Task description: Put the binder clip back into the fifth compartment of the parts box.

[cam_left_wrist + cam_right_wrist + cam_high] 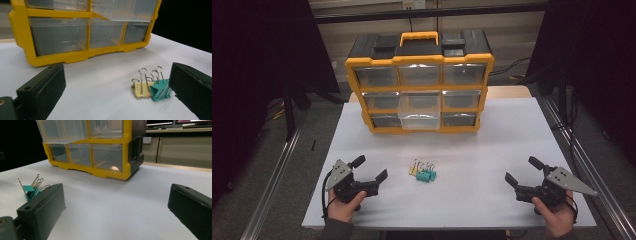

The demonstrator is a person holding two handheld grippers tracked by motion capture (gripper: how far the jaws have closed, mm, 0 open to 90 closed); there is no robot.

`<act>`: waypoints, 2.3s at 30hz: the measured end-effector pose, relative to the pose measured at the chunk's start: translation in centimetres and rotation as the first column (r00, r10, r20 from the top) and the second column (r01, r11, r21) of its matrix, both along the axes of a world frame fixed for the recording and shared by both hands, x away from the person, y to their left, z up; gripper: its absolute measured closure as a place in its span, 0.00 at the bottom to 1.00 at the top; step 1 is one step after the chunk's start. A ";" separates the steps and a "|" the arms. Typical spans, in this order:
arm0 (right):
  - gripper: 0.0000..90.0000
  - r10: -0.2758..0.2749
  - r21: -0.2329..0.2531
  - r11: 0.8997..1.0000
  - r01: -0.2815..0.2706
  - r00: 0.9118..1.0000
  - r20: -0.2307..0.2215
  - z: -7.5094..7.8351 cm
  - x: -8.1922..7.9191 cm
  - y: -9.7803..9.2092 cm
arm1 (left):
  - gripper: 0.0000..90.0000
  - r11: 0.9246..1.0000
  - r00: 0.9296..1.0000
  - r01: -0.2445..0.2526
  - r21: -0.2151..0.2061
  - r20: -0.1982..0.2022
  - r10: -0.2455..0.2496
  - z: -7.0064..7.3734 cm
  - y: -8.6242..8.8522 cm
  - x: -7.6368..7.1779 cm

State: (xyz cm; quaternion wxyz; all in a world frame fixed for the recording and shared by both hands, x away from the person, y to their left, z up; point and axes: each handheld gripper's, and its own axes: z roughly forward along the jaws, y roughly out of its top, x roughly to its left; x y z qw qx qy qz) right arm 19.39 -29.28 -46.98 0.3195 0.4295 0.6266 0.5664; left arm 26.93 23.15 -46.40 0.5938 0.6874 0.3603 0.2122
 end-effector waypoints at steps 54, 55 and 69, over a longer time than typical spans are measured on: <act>0.01 0.006 -0.010 1.000 -0.006 1.000 0.010 0.0 -0.1 0.3 | 0.36 0.931 0.951 0.176 0.320 -0.298 -0.077 -1.4 -12.4 1.0; 0.01 0.004 -0.008 1.000 -0.004 1.000 0.013 0.0 -0.1 0.3 | 0.37 0.927 0.952 0.181 0.328 -0.296 -0.081 -1.5 -12.5 1.0; 0.01 0.013 -0.009 1.000 -0.013 1.000 0.015 0.0 0.0 0.3 | 0.47 0.945 0.949 0.120 0.305 -0.314 -0.019 -1.6 -13.2 1.1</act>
